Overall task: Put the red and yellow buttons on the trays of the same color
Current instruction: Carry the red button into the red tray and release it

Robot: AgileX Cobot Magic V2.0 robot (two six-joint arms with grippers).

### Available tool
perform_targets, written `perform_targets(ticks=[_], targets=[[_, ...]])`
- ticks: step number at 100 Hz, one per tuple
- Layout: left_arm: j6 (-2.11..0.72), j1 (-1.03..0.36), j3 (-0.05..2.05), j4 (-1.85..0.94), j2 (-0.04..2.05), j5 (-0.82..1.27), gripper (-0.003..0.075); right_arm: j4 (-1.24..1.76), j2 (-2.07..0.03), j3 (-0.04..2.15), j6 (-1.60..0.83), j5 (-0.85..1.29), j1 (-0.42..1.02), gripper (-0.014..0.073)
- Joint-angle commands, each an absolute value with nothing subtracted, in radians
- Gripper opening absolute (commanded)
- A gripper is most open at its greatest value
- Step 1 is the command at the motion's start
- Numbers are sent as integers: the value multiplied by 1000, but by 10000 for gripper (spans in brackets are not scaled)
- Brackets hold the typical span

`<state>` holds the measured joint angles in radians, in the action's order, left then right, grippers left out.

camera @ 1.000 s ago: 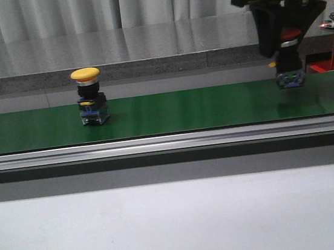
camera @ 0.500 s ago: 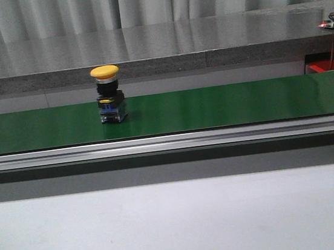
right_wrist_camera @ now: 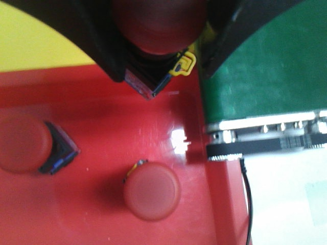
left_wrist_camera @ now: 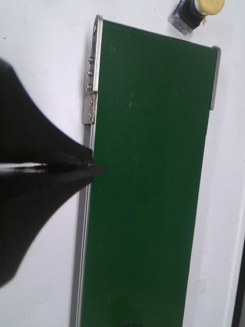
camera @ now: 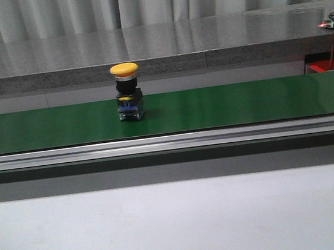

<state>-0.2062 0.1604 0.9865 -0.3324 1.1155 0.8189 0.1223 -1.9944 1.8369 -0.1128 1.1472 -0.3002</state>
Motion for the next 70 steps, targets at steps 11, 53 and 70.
perform_targets(ticks=[11,53,70], targets=[[-202,155,1014,-355,1094,764,-20,131,-1981,1856,-124,1065,-305,195],[-202,155,1014,-355,1094,764,-20,126,-2088,1855,-124,1021,-305,195],[-202,155,1014,-355,1094,766,-19,126,-2105,1855,-124,1010,-305,195]])
